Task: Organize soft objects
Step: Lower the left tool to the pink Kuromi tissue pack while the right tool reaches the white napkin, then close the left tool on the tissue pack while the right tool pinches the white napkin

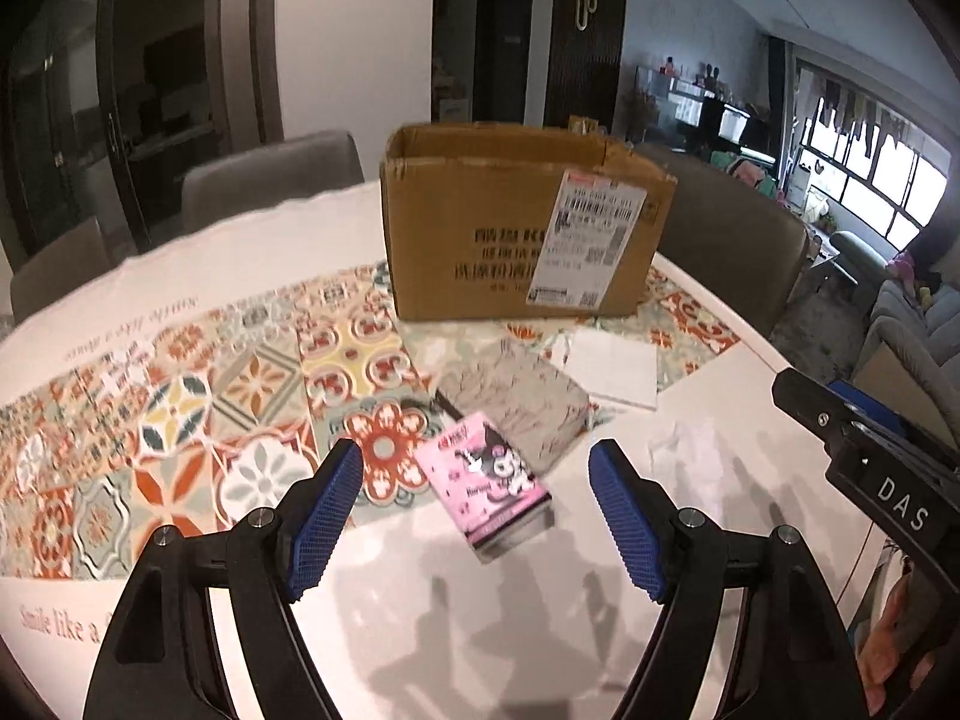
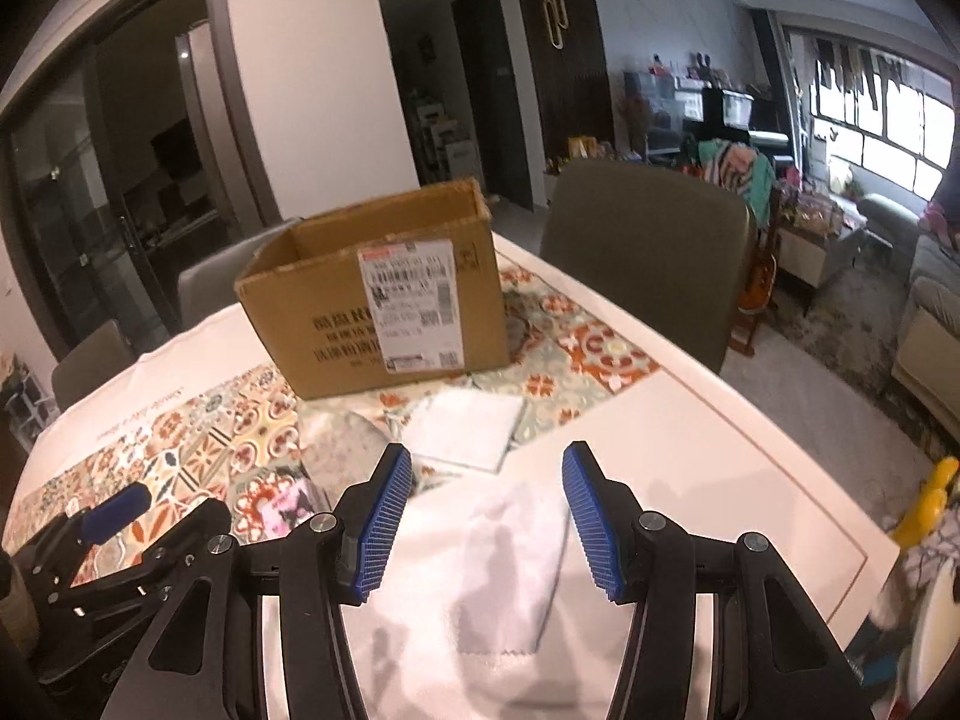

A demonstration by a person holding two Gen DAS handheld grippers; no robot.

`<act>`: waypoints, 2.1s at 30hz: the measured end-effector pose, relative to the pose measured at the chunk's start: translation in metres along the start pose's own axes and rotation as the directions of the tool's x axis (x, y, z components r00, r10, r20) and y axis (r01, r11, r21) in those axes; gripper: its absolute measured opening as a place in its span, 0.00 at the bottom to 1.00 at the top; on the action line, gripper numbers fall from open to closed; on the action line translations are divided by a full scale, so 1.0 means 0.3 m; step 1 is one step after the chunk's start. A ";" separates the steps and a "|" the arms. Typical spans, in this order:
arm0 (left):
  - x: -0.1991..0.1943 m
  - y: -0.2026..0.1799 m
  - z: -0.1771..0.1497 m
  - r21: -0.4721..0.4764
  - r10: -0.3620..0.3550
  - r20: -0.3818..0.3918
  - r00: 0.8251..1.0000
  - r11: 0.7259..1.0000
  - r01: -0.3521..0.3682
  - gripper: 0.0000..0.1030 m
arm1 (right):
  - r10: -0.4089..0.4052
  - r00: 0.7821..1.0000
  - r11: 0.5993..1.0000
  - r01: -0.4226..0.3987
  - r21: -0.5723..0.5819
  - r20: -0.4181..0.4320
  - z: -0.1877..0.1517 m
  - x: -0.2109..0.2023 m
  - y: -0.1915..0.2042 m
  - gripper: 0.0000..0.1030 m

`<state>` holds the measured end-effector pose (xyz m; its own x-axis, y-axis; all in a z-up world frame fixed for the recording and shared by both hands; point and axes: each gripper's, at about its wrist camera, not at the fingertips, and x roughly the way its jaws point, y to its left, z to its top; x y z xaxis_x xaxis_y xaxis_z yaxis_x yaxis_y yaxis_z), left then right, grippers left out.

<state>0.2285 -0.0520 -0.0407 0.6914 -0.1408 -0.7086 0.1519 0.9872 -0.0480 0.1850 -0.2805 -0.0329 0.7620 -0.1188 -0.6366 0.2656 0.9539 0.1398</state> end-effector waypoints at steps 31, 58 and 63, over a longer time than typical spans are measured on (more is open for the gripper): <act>0.258 0.003 -0.076 -0.105 -0.045 -0.152 0.987 0.994 0.030 0.80 | -0.071 0.970 0.993 0.091 0.076 -0.231 -0.175 0.240 -0.073 0.53; 0.338 0.022 -0.084 -0.090 -0.035 -0.166 0.985 0.996 0.020 0.65 | -0.089 0.968 0.995 0.075 -0.066 -0.236 -0.209 0.296 -0.004 0.10; 0.314 0.021 -0.089 -0.074 -0.029 -0.140 0.990 0.997 0.018 0.64 | -0.043 0.974 0.998 0.032 -0.051 -0.223 -0.205 0.273 0.005 0.08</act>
<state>0.2757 -0.0572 -0.1263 0.5813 -0.1574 -0.7983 0.1117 0.9873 -0.1133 0.2114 -0.2719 -0.1314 0.5991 -0.0948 -0.7950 0.2592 0.9625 0.0805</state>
